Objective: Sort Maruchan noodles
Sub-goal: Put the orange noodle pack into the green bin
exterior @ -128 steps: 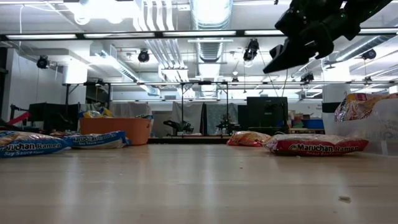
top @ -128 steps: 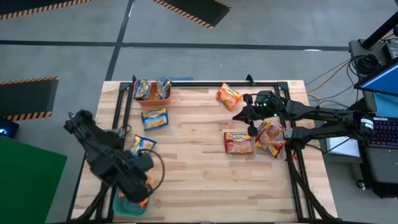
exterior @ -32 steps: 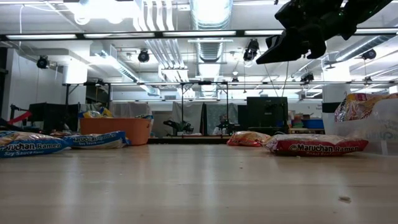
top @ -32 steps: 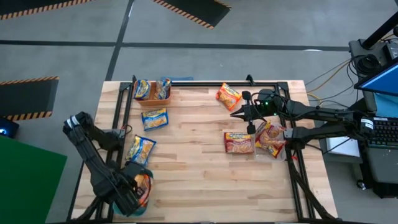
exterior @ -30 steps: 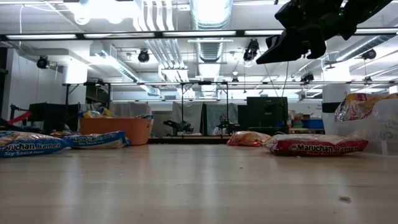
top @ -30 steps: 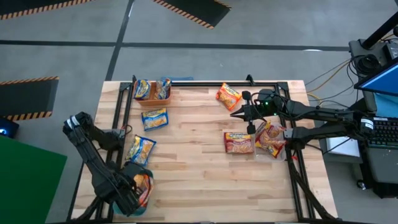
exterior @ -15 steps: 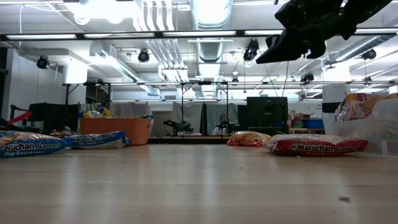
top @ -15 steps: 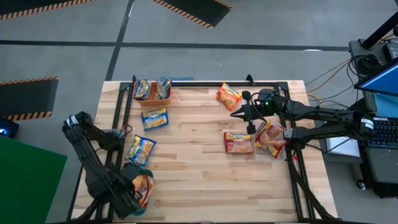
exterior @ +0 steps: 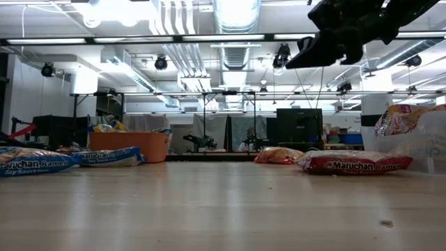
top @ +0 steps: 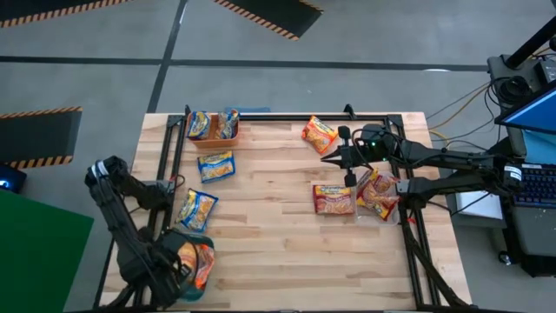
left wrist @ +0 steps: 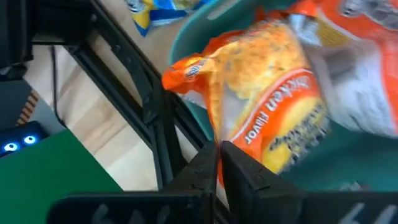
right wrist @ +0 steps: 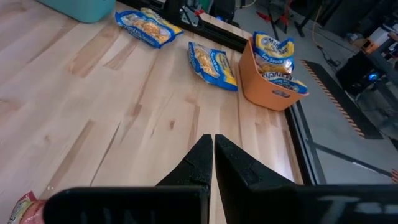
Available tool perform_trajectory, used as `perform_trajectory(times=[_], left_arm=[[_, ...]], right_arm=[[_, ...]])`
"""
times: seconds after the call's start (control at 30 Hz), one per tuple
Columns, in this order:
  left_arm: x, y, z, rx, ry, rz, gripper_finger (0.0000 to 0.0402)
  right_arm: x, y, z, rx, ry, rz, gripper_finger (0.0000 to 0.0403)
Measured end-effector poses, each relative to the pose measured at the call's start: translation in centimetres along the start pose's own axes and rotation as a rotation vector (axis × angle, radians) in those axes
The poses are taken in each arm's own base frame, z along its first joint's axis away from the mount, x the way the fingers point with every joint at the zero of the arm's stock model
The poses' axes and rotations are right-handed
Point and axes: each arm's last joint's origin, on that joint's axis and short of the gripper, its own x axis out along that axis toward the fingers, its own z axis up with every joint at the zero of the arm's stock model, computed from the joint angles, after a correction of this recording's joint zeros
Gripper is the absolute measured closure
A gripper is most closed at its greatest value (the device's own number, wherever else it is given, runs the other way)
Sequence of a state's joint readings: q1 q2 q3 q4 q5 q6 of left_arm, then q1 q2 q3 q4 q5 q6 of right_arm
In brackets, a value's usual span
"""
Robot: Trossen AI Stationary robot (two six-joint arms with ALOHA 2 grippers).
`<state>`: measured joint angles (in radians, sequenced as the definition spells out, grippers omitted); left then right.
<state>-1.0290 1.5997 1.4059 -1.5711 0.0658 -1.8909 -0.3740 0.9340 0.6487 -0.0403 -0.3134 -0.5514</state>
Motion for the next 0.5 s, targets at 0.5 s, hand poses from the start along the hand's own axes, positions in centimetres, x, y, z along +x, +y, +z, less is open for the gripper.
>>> perform_trajectory(times=[0.5], left_arm=[[4.3, -2.6, -0.2, -0.003, -0.040, -0.218, 0.0401]], right_arm=[[0.0, 0.0, 0.1, 0.005, -0.007, -0.004, 0.0394]])
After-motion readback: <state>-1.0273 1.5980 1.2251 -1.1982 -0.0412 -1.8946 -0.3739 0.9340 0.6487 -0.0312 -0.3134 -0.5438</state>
